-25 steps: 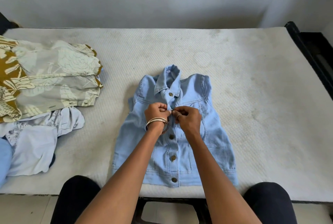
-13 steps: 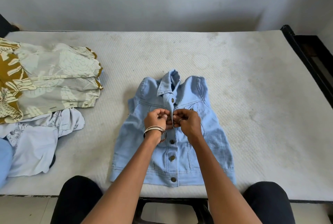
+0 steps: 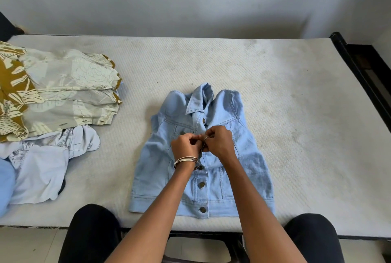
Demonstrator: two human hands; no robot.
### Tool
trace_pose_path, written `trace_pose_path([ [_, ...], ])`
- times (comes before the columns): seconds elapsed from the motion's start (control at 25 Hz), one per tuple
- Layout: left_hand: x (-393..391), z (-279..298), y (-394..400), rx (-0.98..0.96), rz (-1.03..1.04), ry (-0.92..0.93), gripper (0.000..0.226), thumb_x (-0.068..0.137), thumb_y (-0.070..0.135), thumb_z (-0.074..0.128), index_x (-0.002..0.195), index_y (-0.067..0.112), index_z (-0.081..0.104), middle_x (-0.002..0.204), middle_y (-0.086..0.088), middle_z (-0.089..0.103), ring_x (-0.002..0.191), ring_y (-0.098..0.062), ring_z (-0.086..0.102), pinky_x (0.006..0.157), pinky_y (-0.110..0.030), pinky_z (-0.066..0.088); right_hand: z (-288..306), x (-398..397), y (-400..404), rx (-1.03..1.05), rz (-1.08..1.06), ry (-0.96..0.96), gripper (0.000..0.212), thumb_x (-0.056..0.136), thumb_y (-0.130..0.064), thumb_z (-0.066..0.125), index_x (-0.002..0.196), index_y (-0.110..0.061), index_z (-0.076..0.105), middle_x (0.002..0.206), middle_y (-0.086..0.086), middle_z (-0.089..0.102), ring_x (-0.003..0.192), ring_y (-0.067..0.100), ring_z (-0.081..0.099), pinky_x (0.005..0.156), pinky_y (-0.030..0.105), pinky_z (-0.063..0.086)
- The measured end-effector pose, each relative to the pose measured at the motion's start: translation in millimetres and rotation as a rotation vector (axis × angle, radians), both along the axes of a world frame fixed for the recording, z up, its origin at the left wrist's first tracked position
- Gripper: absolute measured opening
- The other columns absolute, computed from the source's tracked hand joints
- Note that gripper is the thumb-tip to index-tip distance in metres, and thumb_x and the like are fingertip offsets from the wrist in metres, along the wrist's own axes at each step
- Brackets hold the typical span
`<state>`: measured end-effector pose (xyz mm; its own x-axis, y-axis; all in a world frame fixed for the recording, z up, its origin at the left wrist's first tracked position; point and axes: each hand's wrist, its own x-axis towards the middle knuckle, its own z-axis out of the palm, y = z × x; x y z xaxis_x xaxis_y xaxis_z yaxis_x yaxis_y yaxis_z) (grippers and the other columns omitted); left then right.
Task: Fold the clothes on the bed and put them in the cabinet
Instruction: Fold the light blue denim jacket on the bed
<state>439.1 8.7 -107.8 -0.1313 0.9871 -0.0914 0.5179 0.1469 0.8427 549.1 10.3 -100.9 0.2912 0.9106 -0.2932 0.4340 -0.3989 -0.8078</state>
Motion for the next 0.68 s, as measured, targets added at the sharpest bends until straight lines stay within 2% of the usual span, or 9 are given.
trace_pose_path([
  [0.12,0.0,6.3,1.4,0.005,-0.028,0.047,0.011,0.077,0.015,0.077,0.081,0.005,0.077,0.072,-0.013,0.073,0.067,-0.024,0.069,0.066,-0.03,0.055,-1.0,-3.1,-3.8,0.034,-0.018,-0.044,0.015,0.087,-0.002,0.065,0.074,-0.006,0.059,0.073,0.016,0.067,0.075,0.031,0.069,0.056,0.034,0.059],
  [0.24,-2.0,11.2,5.1,-0.033,-0.042,0.032,0.006,0.076,0.009,0.075,0.079,0.004,0.077,0.071,-0.013,0.073,0.066,-0.023,0.069,0.065,-0.029,0.055,-4.4,-2.5,-8.0,0.083,0.021,-0.101,0.02,0.085,-0.004,0.062,0.072,-0.014,0.052,0.067,0.008,0.061,0.081,0.033,0.063,0.058,0.034,0.057],
  [0.28,-3.2,10.5,7.7,-0.077,-0.028,0.003,0.004,0.076,0.008,0.075,0.077,0.004,0.077,0.069,-0.012,0.072,0.065,-0.024,0.069,0.065,-0.03,0.057,-4.2,-1.3,-9.2,0.089,0.034,-0.09,0.02,0.085,-0.001,0.061,0.072,-0.013,0.052,0.067,0.008,0.059,0.078,0.03,0.061,0.054,0.027,0.055],
  [0.32,-5.1,10.4,10.6,-0.149,-0.013,-0.056,0.004,0.076,0.007,0.074,0.073,0.005,0.076,0.067,-0.012,0.072,0.063,-0.026,0.068,0.062,-0.032,0.058,-3.1,0.7,-10.6,0.077,0.037,-0.047,0.018,0.086,0.002,0.061,0.075,-0.009,0.052,0.068,0.01,0.058,0.074,0.028,0.062,0.049,0.019,0.05],
  [0.36,-7.2,10.9,13.2,-0.241,-0.006,-0.136,0.007,0.077,0.005,0.072,0.07,0.005,0.074,0.065,-0.012,0.07,0.059,-0.026,0.066,0.058,-0.032,0.058,-3.3,3.0,-11.6,0.066,0.025,0.032,0.014,0.087,0.004,0.062,0.079,-0.005,0.054,0.069,0.013,0.058,0.07,0.028,0.063,0.047,0.016,0.048],
  [0.44,-11.8,14.3,15.7,-0.414,-0.027,-0.313,0.011,0.079,-0.002,0.07,0.069,0.003,0.07,0.062,-0.012,0.066,0.052,-0.02,0.059,0.049,-0.026,0.055,-6.0,5.9,-14.5,0.021,-0.02,0.229,0.005,0.088,0.005,0.062,0.09,0.002,0.058,0.072,0.016,0.062,0.059,0.026,0.064,0.052,0.026,0.052],
  [0.52,-16.7,17.8,16.3,-0.493,-0.06,-0.418,0.014,0.081,-0.006,0.067,0.07,0.002,0.069,0.059,-0.008,0.064,0.05,-0.015,0.055,0.046,-0.023,0.052,-10.7,5.5,-18.9,-0.003,-0.046,0.325,0.004,0.089,0.006,0.06,0.093,0.009,0.06,0.072,0.018,0.064,0.053,0.022,0.059,0.057,0.034,0.054],
  [0.6,-22.6,19.6,13.5,-0.554,-0.065,-0.499,0.013,0.082,-0.008,0.066,0.073,0.001,0.069,0.06,-0.008,0.064,0.046,-0.012,0.056,0.045,-0.022,0.051,-11.2,4.0,-22.5,-0.028,-0.077,0.353,0.005,0.088,0.006,0.06,0.092,0.009,0.06,0.069,0.017,0.063,0.051,0.02,0.056,0.054,0.032,0.052],
  [0.68,-31.3,21.6,9.0,-0.632,-0.081,-0.566,0.009,0.083,-0.008,0.066,0.077,-0.001,0.069,0.061,-0.01,0.065,0.044,-0.011,0.057,0.044,-0.023,0.052,-6.1,3.0,-30.5,-0.037,-0.084,0.46,0.006,0.088,0.007,0.061,0.093,0.008,0.058,0.07,0.017,0.061,0.05,0.018,0.054,0.05,0.028,0.05],
])
